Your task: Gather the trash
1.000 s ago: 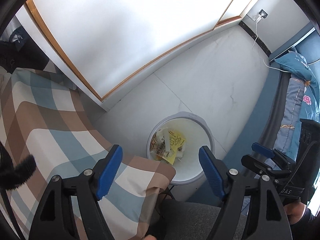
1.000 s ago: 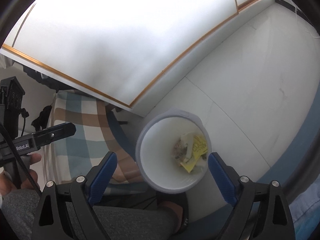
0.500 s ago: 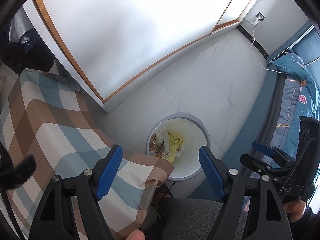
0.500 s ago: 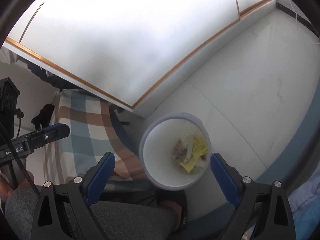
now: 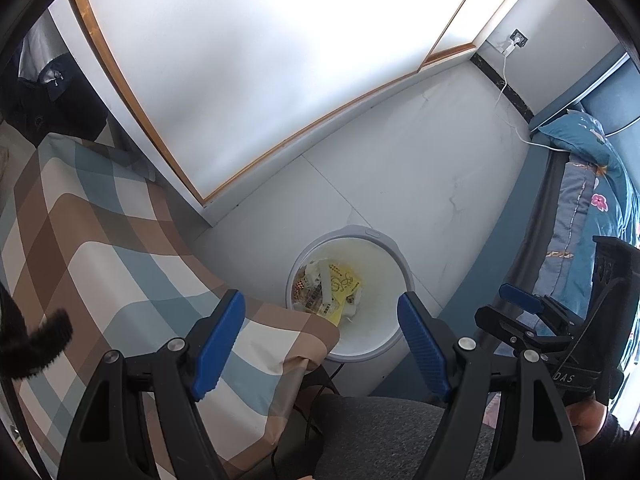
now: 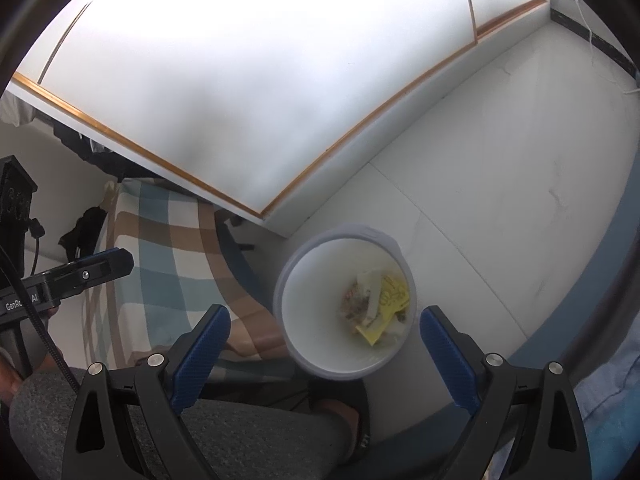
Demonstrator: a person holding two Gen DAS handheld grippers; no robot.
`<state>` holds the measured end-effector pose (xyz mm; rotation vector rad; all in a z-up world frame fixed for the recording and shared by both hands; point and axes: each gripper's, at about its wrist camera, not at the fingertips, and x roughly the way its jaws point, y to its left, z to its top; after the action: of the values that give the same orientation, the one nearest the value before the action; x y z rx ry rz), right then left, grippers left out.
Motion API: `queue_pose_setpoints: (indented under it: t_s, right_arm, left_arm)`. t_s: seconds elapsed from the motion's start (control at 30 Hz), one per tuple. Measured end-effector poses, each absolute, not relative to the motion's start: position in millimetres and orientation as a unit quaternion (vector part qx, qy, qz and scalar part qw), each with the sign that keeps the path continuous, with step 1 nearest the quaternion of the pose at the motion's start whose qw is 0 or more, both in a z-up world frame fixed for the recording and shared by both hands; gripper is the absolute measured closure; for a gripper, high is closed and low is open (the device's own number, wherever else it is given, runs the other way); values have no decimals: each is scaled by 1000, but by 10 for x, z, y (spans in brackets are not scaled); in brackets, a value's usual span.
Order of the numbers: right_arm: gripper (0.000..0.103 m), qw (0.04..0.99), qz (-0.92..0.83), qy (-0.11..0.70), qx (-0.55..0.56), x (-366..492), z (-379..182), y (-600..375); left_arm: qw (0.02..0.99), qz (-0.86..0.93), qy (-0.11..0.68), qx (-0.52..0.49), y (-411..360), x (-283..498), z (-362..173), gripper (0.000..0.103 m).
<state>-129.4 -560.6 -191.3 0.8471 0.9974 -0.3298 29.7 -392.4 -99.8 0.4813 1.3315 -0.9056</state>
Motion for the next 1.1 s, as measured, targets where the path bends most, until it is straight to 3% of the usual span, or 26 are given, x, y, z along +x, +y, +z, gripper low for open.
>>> queue_pose_setpoints:
  t_s: [1.1]
  right_arm:
    - [7,778,-159,463,393,-1345,-1985,-5625]
  left_arm:
    - [664,-408,588,215,-3975,259,-965,27]
